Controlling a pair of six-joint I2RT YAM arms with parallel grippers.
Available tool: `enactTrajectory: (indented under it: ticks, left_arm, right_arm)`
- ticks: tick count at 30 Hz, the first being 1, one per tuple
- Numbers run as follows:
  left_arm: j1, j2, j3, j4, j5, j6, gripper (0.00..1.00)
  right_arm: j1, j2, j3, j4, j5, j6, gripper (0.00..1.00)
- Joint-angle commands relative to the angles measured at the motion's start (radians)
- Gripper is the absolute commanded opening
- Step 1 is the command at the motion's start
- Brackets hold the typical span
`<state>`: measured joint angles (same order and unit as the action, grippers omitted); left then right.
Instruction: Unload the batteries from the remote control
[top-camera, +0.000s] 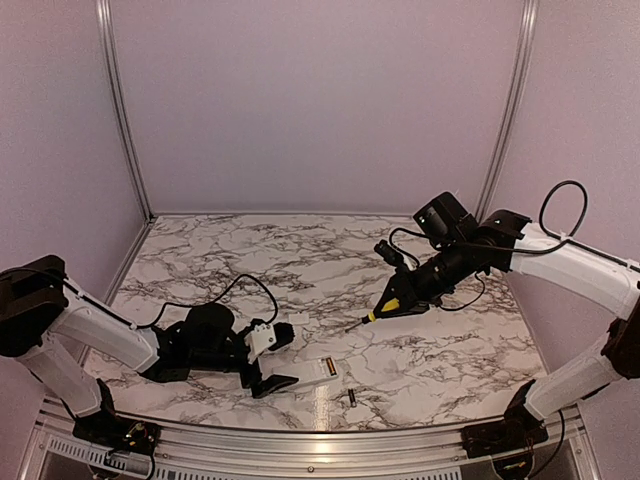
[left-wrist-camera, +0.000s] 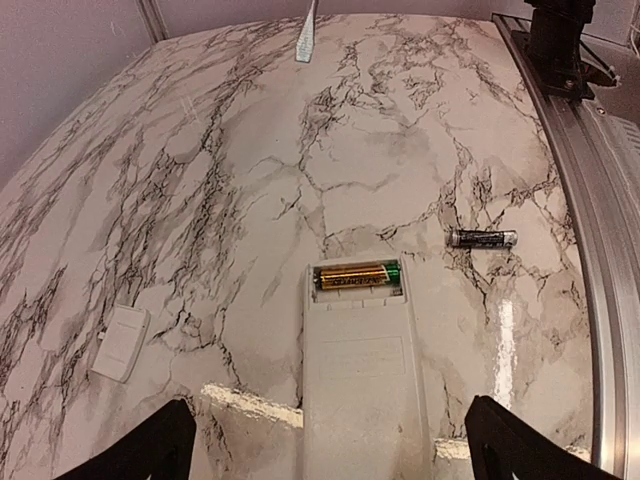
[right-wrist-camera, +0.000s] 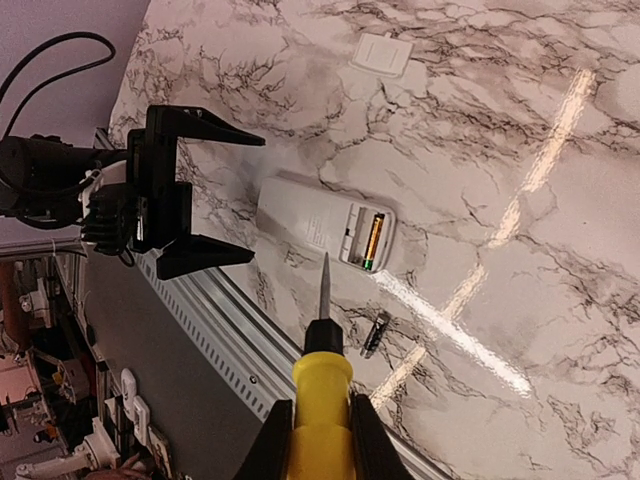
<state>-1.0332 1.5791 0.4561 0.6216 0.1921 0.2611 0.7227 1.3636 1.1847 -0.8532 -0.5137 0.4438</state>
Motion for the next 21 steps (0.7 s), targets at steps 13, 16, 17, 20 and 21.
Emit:
enactTrajectory:
  ticks: [13, 16, 17, 20, 21]
  left_arm:
    - [0.038, -0.247, 0.026, -0.099, -0.223, -0.193, 0.99]
    - [0.07, -0.287, 0.006, -0.051, -0.257, -0.252, 0.99]
    - [0.073, -0.295, 0.014, -0.065, -0.255, -0.244, 0.99]
    - [0.074, -0.283, 0.083, -0.201, -0.215, -0.17, 0.99]
    - [0.074, -0.271, 0.112, -0.264, -0.201, -0.148, 0.99]
  right_arm:
    - [0.006, 0.043, 0.02, 0.031, 0.031, -0.023, 0.0]
    - [0.005, 0.047, 0.028, 0.028, 0.036, -0.022, 0.0]
    - [0.006, 0.047, 0.031, 0.026, 0.04, -0.022, 0.0]
    - [0.006, 0.042, 0.03, 0.026, 0.045, -0.02, 0.0]
    - [0.005, 0.042, 0.03, 0.025, 0.047, -0.019, 0.0]
